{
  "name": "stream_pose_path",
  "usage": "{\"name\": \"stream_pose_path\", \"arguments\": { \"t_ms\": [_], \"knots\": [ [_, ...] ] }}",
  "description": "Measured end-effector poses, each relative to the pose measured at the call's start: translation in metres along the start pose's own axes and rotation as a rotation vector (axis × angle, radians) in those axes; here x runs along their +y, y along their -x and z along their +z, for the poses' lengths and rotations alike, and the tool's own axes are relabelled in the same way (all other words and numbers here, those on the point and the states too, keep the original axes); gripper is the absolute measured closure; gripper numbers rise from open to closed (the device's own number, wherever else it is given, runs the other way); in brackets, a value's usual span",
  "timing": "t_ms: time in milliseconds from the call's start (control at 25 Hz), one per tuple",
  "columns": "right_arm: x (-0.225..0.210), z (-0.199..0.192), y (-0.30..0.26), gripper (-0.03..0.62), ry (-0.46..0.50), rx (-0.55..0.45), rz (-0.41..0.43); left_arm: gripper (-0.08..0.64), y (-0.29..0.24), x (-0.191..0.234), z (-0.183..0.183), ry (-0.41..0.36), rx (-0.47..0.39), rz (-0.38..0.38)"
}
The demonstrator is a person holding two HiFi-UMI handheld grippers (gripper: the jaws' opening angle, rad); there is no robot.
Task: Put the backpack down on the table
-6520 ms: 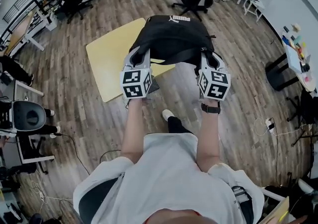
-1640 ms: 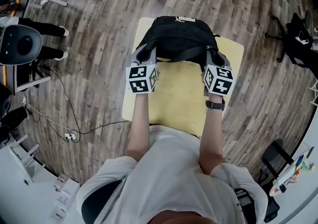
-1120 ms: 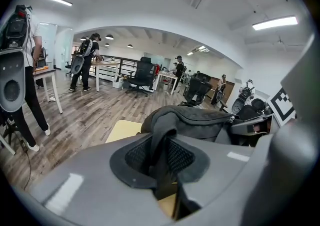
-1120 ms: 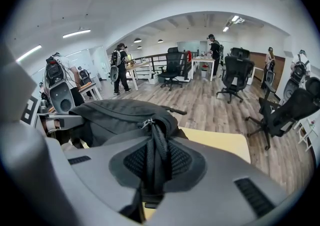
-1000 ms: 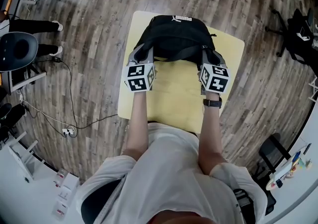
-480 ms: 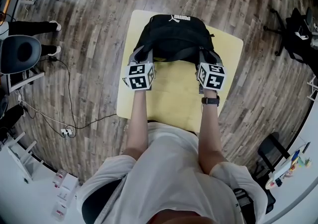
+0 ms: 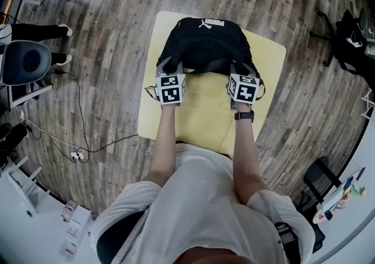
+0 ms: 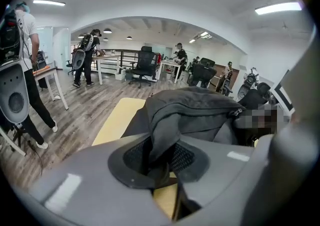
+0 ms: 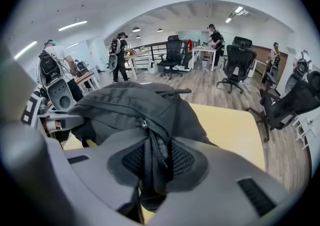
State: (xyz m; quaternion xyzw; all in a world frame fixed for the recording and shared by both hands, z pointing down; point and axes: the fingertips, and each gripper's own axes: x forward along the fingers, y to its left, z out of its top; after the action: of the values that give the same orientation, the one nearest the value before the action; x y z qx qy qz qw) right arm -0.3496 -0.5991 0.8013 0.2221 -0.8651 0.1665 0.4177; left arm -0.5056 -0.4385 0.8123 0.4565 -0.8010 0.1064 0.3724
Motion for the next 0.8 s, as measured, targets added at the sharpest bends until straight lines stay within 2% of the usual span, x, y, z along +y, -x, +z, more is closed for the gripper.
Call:
{"name": "stream_pose_path", "arguments": {
  "t_ms": [280, 560, 640, 800],
  "knots": [
    [0.001, -0.004, -0.005, 0.514, 0.037, 0.018, -0.016, 0.485, -0.011, 0.003, -0.009, 0.017, 0.01, -0.016],
    [0.005, -0.004, -0.002, 0.474, 0.052, 0.02, 0.005, 0.476, -0.014, 0.003, -0.015, -0.042, 0.016, 0.011],
    [0.007, -0.003, 0.002, 0.447, 0.05, 0.018, 0.029, 0.451, -0.012, 0.001, -0.019, -0.054, 0.021, 0.007],
    [0.009, -0.005, 0.016, 0.351, 0.03, 0.003, 0.05, 0.347, 0.001, -0.005, -0.021, -0.013, 0.028, -0.03]
  ]
}}
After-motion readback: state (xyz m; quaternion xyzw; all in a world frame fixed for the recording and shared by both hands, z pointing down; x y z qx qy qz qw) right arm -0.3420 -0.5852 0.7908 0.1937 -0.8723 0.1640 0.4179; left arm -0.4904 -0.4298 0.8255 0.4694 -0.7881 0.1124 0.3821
